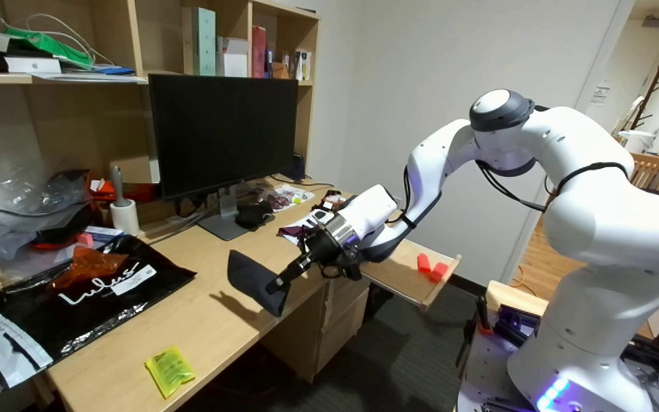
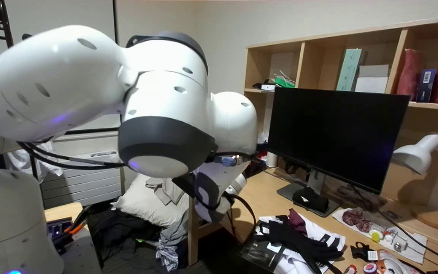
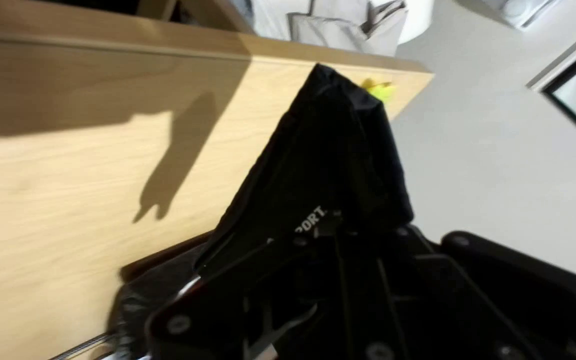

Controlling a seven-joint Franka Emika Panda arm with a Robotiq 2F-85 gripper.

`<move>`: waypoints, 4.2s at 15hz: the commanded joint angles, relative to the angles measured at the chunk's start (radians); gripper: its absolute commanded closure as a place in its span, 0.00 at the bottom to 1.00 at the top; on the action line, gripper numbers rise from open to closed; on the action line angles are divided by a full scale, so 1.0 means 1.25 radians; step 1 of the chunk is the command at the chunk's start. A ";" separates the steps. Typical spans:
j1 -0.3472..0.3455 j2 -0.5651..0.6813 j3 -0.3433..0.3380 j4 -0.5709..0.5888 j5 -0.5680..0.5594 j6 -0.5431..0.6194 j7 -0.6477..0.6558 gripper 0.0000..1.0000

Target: Move the black cloth to the right

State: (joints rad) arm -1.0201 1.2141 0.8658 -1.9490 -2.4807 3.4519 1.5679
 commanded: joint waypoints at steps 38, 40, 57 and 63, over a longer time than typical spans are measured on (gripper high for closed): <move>0.222 -0.521 -0.118 -0.147 0.009 0.003 0.353 0.00; 0.276 -0.597 -0.183 -0.153 0.009 0.003 0.402 0.00; 0.888 -0.490 -0.877 -0.179 0.002 0.001 0.518 0.00; 0.875 -0.454 -0.857 -0.164 0.008 0.001 0.513 0.00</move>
State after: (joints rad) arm 0.0374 0.6485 -0.1425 -2.1316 -2.6125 3.4478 2.3588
